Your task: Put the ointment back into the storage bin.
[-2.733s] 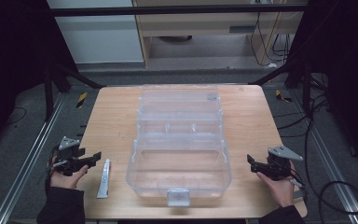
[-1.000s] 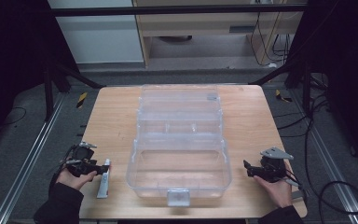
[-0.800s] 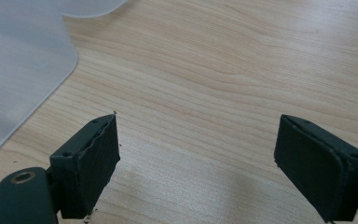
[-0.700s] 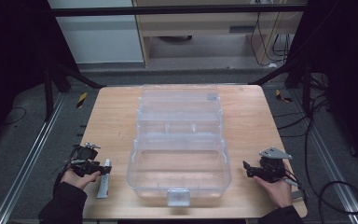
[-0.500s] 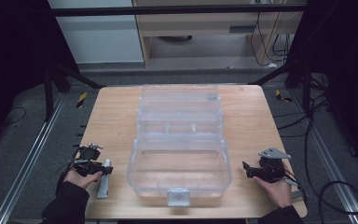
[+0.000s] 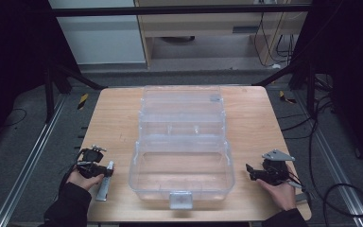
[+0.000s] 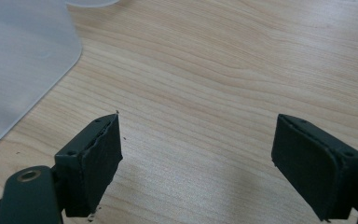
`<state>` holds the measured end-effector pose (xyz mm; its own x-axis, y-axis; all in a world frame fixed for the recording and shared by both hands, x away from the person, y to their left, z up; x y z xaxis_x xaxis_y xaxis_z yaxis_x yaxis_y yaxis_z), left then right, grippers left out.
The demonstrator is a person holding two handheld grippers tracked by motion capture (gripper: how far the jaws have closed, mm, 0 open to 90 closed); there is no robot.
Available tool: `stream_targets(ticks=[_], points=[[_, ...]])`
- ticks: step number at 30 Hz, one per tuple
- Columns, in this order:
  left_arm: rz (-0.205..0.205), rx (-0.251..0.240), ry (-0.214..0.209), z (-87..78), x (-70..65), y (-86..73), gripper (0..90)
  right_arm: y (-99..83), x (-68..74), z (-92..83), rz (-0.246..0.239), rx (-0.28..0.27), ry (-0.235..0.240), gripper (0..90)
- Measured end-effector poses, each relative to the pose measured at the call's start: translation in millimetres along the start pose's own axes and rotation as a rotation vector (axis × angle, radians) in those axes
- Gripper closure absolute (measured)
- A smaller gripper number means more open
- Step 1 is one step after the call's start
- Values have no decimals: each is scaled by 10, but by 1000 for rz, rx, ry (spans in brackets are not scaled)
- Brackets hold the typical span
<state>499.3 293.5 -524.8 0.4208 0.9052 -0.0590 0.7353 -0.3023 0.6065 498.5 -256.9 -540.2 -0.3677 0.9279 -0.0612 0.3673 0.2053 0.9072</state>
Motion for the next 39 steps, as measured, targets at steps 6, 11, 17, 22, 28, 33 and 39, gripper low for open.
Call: stream_targets(ticks=[6, 11, 17, 22, 28, 33, 39], points=[[7, 7, -10, 13, -13, 0, 669, -3, 16, 0, 7, 4, 7, 165], [29, 23, -25, 6, -13, 20, 595, -9, 15, 4, 0, 7, 9, 166], [52, 53, -17, 46, -24, 36, 642, -13, 20, 5, -2, 11, 13, 166], [69, 81, -28, 79, -20, 34, 666, -15, 20, 5, -4, 15, 14, 168], [101, 98, -42, 95, -28, 32, 694, -14, 23, 4, 1, 15, 15, 168], [156, 113, -58, 92, -48, 35, 701, -20, 23, 8, -1, 19, 16, 168], [182, 93, -88, 22, -50, 77, 704, -24, 22, 12, -5, 23, 15, 168]])
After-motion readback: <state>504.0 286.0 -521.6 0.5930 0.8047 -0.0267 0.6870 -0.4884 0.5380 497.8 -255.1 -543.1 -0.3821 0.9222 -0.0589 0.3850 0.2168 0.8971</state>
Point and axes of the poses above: each handheld gripper's, and its own axes: z roughly forward along the jaws, y roughly out of its top, x roughly to its left, the point moved 7 cm from there along z, roughly forward along the jaws, and after that the axes turned 15 degrees about -x, right-handed, at the moved point
